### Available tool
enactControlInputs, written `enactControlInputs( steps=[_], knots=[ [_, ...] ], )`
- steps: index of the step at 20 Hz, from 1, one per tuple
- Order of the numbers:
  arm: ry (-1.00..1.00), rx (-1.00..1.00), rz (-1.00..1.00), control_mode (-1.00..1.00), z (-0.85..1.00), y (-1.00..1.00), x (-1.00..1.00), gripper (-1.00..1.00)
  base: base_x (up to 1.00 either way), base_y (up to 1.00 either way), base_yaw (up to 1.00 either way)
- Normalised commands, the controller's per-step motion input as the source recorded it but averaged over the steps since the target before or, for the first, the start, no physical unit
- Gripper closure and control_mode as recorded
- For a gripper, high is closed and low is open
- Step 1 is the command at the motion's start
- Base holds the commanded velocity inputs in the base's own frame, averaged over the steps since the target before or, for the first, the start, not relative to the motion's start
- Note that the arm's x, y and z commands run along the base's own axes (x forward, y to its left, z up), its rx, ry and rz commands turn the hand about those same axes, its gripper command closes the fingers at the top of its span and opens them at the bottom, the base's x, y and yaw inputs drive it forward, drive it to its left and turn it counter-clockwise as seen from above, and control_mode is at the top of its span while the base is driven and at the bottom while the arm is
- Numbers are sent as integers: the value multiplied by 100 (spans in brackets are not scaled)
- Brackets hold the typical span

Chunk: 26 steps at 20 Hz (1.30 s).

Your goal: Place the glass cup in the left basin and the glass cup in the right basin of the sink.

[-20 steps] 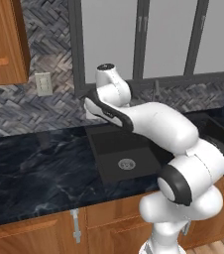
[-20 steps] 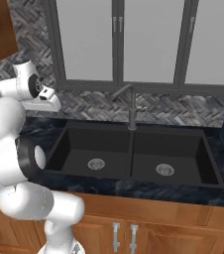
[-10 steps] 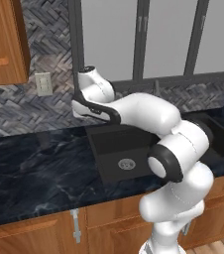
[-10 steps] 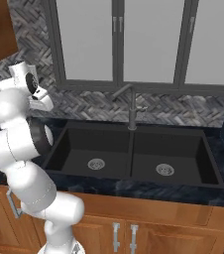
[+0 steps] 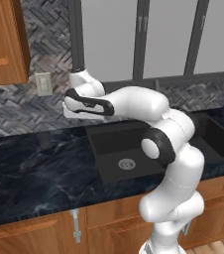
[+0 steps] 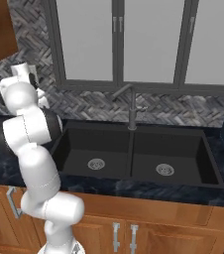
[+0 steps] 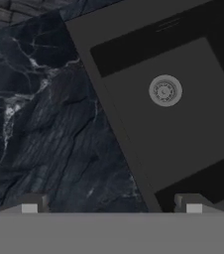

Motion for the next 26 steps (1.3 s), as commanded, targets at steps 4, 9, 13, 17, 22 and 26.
enactControlInputs(
  steps=[4, 9, 13, 17, 22, 26],
  knots=[
    [1, 10, 1, -100, -1, -1, 29, -100, 0, 0, 0],
    [0, 7, 2, -100, -4, 13, 22, -100, 0, 0, 0],
    [3, 0, 5, -100, -6, 44, 16, -100, 0, 0, 0],
    [2, 0, 3, -100, -3, 31, 15, -100, 0, 0, 0],
    [0, 0, 4, -100, -3, 22, 11, -100, 0, 0, 0],
    [2, 0, 3, -100, -11, 29, 8, -100, 0, 0, 0]
  ],
)
